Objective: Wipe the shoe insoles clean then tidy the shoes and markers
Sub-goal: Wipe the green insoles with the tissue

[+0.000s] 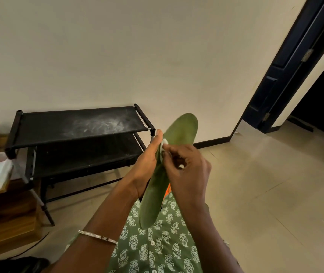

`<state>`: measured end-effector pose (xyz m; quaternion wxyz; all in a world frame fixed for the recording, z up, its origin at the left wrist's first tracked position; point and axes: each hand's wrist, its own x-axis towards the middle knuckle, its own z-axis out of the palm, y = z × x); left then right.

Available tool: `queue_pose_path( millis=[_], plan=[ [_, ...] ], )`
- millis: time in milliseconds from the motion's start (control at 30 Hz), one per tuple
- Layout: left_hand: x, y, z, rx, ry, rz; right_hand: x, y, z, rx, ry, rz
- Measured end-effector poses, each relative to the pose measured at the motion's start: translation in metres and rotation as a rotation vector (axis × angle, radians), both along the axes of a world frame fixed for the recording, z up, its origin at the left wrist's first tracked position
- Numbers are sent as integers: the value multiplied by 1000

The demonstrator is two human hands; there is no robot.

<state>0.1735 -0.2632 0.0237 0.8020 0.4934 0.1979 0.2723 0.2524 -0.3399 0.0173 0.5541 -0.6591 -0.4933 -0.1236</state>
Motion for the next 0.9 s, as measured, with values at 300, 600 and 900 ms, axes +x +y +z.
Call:
queue_pose_path(
  millis=[300,600,900],
  plan=[
    [4,-4,2,-46,-43,10,11,16,23,62,93,-100],
    [-1,2,1,-93,-47,-12,-26,5,-6,22,-103,-108],
    [4,-5,0,-41,-2,-1,10,24,21,29,-59,-212]
  ],
)
